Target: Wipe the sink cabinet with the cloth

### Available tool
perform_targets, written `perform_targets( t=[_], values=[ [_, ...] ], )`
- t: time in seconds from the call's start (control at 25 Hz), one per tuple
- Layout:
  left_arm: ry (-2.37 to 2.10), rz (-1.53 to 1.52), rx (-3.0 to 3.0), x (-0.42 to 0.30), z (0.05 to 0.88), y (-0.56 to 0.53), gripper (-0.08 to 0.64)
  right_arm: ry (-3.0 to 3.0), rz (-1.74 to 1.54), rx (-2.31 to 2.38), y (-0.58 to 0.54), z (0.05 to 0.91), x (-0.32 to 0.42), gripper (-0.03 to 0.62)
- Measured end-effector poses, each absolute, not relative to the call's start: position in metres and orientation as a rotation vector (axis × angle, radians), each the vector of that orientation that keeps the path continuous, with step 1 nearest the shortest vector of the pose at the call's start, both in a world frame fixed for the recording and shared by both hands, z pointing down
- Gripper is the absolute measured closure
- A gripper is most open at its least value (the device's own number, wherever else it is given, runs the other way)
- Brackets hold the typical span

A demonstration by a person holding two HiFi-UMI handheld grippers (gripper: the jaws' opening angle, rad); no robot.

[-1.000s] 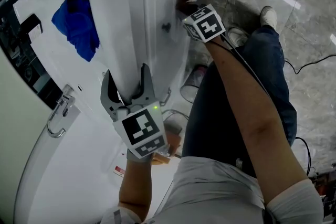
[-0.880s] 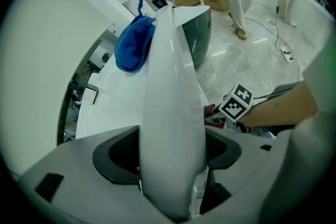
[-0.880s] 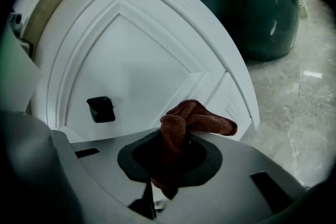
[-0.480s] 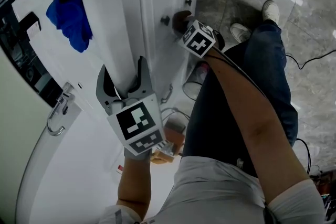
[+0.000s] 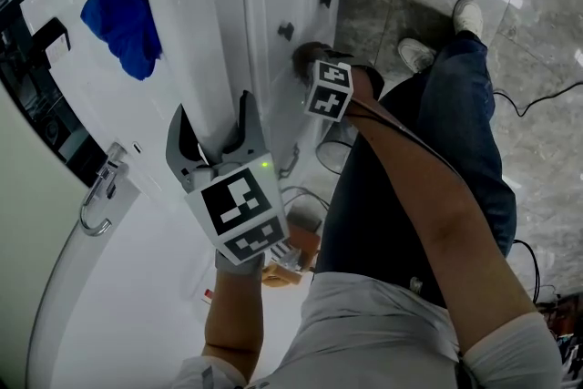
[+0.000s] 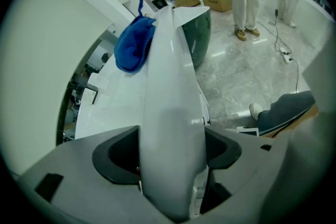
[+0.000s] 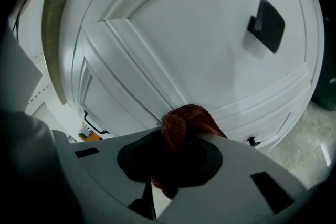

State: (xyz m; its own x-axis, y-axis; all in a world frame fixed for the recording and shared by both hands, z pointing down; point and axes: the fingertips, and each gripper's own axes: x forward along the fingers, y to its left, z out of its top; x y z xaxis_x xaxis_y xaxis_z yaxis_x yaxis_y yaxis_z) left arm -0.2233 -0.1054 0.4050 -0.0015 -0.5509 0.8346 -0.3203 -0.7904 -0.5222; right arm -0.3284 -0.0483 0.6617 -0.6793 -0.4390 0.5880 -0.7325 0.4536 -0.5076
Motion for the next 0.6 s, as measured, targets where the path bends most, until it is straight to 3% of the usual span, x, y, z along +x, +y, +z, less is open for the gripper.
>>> perform_targets(
  t=[0.6],
  values=[
    [0.925,-1.892,-2.082,-0.223,0.406,-0.106,0.245,-2.572,0.902,0.928,-0.047,0.539,-0.335,0.529]
  ],
)
